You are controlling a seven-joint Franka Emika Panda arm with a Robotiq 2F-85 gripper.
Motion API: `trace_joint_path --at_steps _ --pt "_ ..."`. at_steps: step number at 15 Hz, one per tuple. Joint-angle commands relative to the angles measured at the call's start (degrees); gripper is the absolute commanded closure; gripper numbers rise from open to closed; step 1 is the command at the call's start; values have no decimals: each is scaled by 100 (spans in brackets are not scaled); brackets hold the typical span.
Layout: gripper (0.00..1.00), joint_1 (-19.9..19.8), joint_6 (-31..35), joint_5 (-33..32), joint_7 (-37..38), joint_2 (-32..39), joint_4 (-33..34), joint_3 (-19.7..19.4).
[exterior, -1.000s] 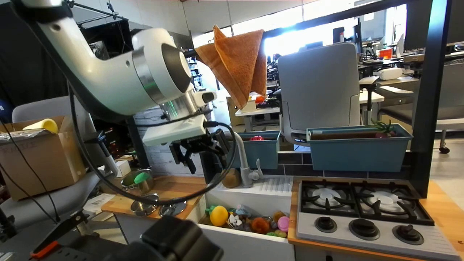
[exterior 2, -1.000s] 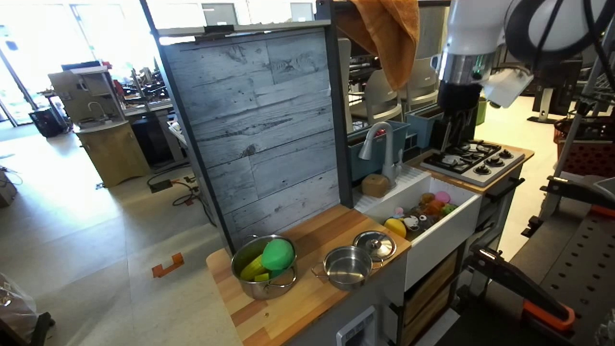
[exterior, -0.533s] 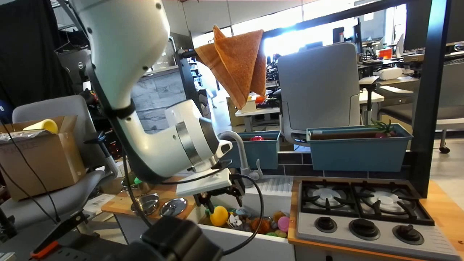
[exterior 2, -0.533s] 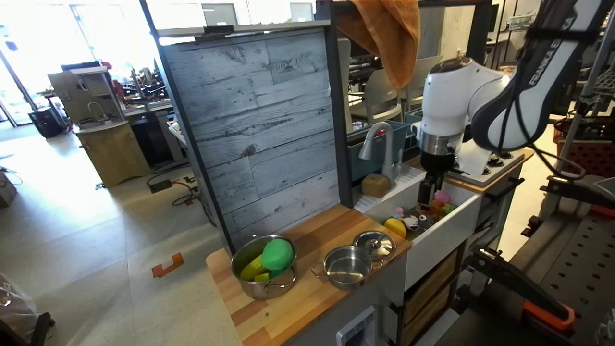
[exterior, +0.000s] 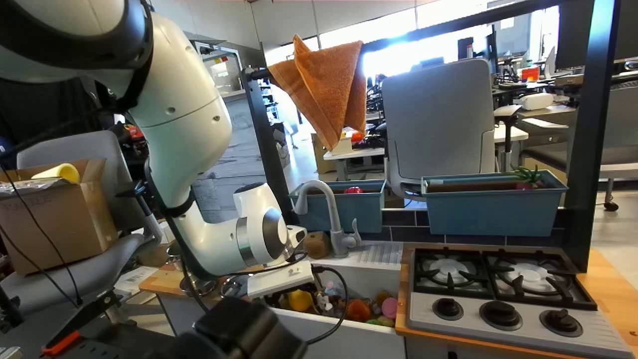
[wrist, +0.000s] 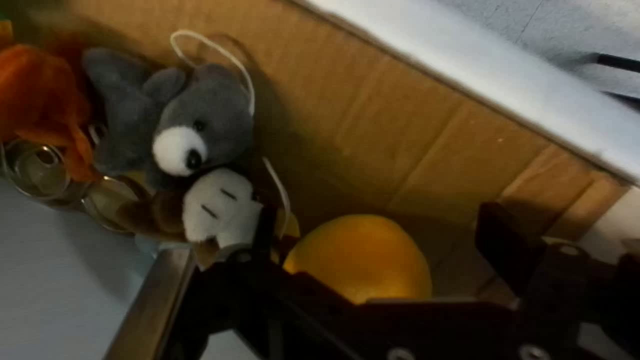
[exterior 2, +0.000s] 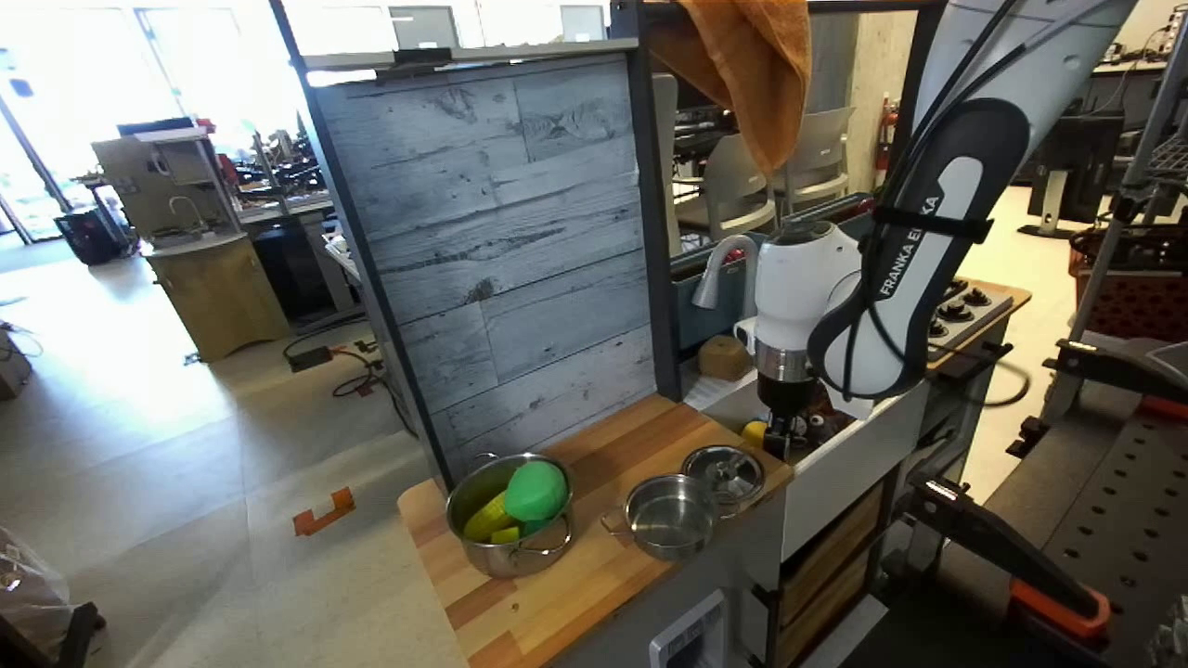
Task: Move the right pot to the left of the lid, then hang the towel on the black rod, lastly, put the yellow plushie in the right pot
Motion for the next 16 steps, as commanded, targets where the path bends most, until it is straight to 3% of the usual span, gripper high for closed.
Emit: trace_joint_path --at_steps 1,5,6,7,16 --pt "0 380 171 607 -641 588 898 -281" --pt "0 823 737 874 -699 766 1201 -767" --pt "25 872 730 923 -720 779 1208 -824" --pt "26 895 762 970 -754 826 1275 -865" --pt "91 702 453 1282 -947 618 1011 -742"
